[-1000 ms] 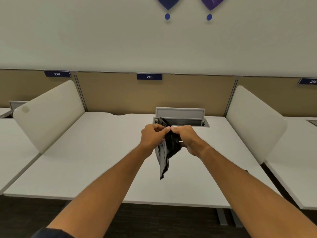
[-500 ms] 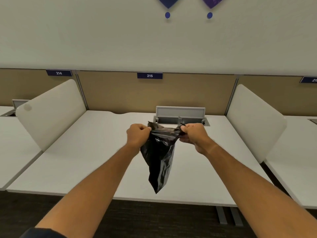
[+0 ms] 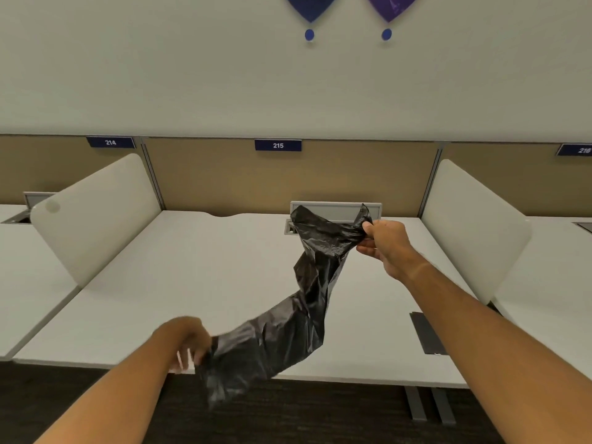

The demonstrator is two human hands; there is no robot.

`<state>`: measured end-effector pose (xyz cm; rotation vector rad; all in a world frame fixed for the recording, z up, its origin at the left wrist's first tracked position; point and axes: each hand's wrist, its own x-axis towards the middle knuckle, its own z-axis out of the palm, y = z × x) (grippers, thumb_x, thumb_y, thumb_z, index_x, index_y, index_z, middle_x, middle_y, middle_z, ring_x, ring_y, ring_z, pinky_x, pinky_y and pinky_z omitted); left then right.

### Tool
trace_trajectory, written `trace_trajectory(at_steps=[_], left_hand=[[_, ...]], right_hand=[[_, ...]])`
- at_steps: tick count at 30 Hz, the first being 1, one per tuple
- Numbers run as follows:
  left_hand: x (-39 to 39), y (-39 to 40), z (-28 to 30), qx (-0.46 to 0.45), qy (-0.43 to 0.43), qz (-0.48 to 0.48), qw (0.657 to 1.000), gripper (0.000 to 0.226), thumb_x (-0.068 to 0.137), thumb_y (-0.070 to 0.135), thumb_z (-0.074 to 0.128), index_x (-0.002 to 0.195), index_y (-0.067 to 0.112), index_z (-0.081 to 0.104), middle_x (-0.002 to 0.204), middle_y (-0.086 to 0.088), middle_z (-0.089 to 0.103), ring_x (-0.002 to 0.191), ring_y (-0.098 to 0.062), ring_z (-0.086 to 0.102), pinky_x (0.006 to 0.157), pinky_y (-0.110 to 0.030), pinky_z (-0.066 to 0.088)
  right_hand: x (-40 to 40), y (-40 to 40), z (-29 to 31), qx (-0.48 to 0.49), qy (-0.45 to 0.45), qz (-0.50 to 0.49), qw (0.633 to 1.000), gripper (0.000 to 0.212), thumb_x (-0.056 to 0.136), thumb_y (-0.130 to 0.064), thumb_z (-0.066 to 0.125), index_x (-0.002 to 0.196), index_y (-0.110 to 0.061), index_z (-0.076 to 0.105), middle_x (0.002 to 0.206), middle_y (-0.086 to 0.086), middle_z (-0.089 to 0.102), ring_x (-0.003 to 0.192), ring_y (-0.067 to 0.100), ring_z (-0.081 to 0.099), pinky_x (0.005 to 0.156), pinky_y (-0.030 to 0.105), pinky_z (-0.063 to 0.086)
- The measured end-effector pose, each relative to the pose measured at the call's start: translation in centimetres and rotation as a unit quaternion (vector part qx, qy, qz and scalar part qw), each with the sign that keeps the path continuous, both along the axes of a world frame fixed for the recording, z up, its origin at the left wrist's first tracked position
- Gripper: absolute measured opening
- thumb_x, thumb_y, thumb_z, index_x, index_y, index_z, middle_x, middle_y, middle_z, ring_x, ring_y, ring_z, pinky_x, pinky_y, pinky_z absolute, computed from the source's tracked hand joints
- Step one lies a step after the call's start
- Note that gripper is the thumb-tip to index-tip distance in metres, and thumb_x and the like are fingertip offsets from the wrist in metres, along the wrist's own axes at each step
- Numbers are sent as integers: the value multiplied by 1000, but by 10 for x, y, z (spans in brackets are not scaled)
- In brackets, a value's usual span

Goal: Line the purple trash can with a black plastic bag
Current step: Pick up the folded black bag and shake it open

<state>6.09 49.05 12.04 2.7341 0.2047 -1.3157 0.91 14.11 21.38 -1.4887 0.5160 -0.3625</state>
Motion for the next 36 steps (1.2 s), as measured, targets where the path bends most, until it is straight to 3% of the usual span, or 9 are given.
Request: trace_trajectory(at_steps=[3, 5, 8, 9, 11, 18, 24, 29, 36], left_hand=[[2, -8, 12, 56, 32, -72, 995, 36, 89, 15, 59, 123, 2, 57, 104, -13, 62, 111, -29, 63, 86, -35, 53], [19, -20, 28, -5, -161, -64, 985, 31, 82, 19, 62, 111, 8, 60, 100, -11, 61, 109, -32, 64, 82, -38, 55], [30, -53, 72, -193, -504, -13, 842, 20, 78, 26, 60, 95, 17, 65, 98, -5, 65, 92, -28, 65, 79, -35, 54], [28, -68, 90, -284, -548, -12, 787, 16, 79, 26, 63, 91, 17, 67, 90, -3, 68, 86, -25, 65, 75, -33, 54], [17, -97, 121, -394, -529, -85, 747, 20, 83, 31, 70, 91, 13, 72, 86, -2, 70, 81, -17, 66, 71, -29, 53], [7, -131, 124, -340, -396, -236, 820, 29, 77, 39, 78, 90, 13, 78, 78, 0, 73, 70, -12, 64, 62, -23, 51], [13, -117, 119, -389, -402, -108, 822, 23, 82, 22, 76, 77, 1, 70, 62, -6, 66, 50, -10, 61, 53, -23, 55], [28, -91, 121, -348, -502, 25, 792, 9, 78, 4, 62, 69, 1, 65, 74, -18, 68, 65, -28, 68, 66, -42, 62], [32, -73, 127, -298, -523, 22, 798, 9, 77, 1, 54, 80, 4, 62, 84, -16, 64, 80, -35, 64, 70, -43, 58]], right_hand=[[3, 8, 5, -13, 6, 66, 998, 16, 100, -11, 48, 95, -3, 61, 86, 11, 66, 71, 20, 64, 60, 27, 55], [5, 15, 8, -32, 14, 119, 992, 18, 100, -11, 49, 89, -6, 62, 84, 10, 66, 69, 19, 63, 59, 26, 54], [10, 27, 10, -63, 15, 179, 982, 15, 98, -11, 55, 88, -6, 65, 83, 10, 68, 69, 18, 64, 62, 26, 55], [11, 31, 10, -72, 13, 197, 978, 13, 97, -12, 58, 90, -5, 66, 82, 9, 70, 69, 17, 64, 64, 26, 55], [12, 37, 11, -83, 11, 231, 969, 11, 95, -13, 61, 91, -5, 69, 81, 8, 70, 71, 16, 64, 66, 27, 53], [12, 50, 13, -117, 7, 262, 958, 22, 91, -18, 67, 99, 2, 72, 85, 11, 72, 73, 14, 66, 64, 24, 55], [13, 40, 10, -112, 12, 199, 974, 18, 91, -14, 67, 96, 3, 70, 84, 10, 70, 73, 15, 65, 60, 23, 53], [13, 16, 10, -139, 46, 122, 982, 6, 90, -6, 66, 86, -3, 68, 85, 11, 68, 72, 16, 64, 57, 21, 56], [14, 0, 3, -251, 113, 76, 958, 10, 86, 0, 56, 81, -1, 64, 74, 16, 58, 60, 22, 56, 53, 27, 54]])
